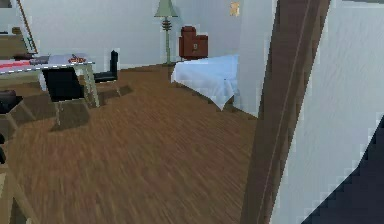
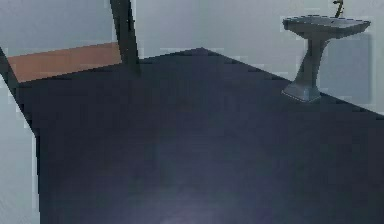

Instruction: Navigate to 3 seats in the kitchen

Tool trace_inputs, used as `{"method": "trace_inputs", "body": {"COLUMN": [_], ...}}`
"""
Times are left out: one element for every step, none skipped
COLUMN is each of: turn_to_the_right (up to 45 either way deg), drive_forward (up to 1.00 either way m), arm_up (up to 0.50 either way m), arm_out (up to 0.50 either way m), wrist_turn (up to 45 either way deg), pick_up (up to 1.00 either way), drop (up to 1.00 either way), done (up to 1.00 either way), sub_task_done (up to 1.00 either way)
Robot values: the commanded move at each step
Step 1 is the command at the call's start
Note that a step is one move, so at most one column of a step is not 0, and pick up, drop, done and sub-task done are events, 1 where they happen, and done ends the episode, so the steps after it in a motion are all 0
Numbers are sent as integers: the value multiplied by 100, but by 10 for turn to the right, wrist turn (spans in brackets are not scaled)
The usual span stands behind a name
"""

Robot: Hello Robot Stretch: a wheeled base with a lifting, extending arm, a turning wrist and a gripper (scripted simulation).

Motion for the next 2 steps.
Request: {"method": "trace_inputs", "body": {"turn_to_the_right": [0, -390], "drive_forward": [30, 0], "arm_up": [0, 0], "arm_out": [0, 0], "wrist_turn": [0, 0], "pick_up": [0, 0], "drop": [0, 0], "done": [0, 0], "sub_task_done": [0, 0]}}
